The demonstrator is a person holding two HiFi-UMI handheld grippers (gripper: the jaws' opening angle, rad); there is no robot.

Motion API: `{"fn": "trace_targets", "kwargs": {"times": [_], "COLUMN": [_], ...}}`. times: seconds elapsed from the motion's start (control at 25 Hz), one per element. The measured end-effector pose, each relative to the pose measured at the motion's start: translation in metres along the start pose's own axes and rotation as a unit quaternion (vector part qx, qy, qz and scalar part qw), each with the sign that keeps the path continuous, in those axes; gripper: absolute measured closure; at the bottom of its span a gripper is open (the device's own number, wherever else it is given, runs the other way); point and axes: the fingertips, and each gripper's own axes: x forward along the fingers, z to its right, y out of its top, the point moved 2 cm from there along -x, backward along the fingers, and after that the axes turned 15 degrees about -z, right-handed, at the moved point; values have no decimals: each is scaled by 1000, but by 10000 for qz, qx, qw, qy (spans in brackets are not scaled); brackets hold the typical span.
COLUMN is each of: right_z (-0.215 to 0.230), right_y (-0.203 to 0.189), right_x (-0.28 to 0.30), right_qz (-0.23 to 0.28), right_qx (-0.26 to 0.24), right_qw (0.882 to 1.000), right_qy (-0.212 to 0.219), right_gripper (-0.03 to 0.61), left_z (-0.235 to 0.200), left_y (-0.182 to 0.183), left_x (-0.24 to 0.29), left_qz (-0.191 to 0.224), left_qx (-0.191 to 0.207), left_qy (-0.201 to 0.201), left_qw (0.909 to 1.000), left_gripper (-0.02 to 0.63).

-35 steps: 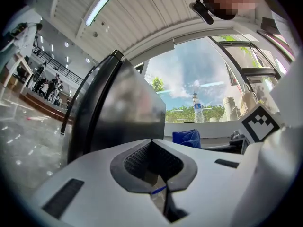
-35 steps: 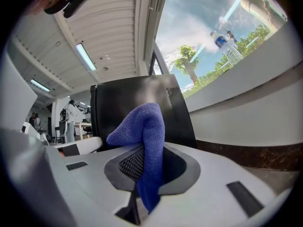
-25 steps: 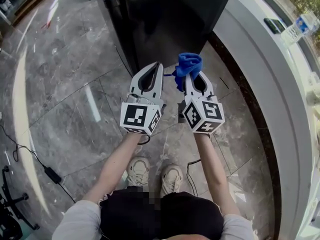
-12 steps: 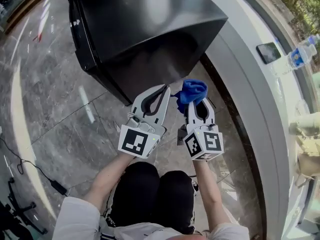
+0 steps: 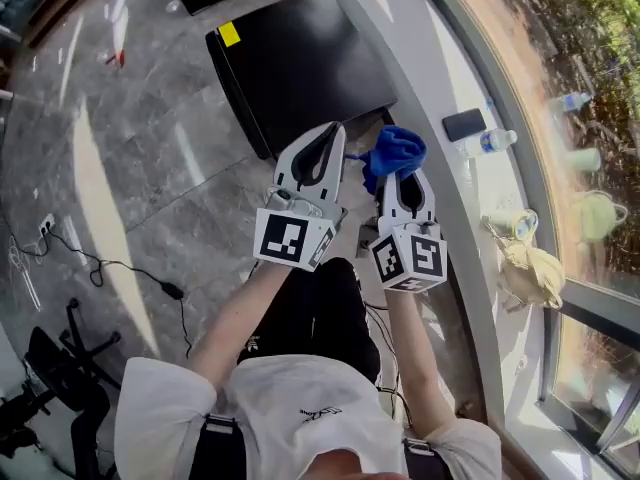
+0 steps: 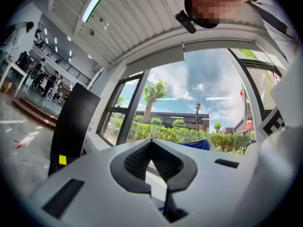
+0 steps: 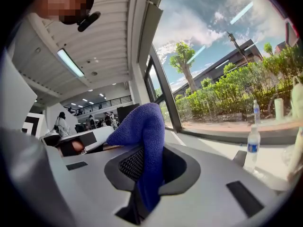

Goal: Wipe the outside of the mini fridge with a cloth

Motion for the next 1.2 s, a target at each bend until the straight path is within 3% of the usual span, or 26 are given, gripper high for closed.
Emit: {"fn": "trace_targets", "kwargs": {"times": [0.24, 0.32, 0.4, 0.6, 0.84, 1.2], "right_z": [-88, -118, -142, -154, -157, -181], "right_y": [180, 225, 247, 248, 219, 200], "right_x": [-102, -130, -164, -206, -191, -211], "right_qz": [211, 383, 550, 529, 718, 656], "right_qx": [-86, -379, -709, -461, -94, -492], "right_qw": [9997, 9984, 9958, 9975, 9973, 9966], "right_qy": [24, 146, 172, 131, 72, 25], "right_gripper": [499, 499, 499, 499, 499, 499], "left_z": [47, 54, 64, 74, 76, 76], "left_y": [193, 236, 262, 277, 252, 250], "left_x": [-80, -103, -134, -181, -169, -191], "left_qz": [1, 133, 238, 466, 130, 6], "left_qx": [57, -32, 168, 233, 706, 863], "left_qy": [187, 49, -82, -53, -80, 89], "left_qw": [9998, 9999, 9995, 9986, 9974, 9962], "left_gripper": [609, 609, 609, 609, 609, 609]}}
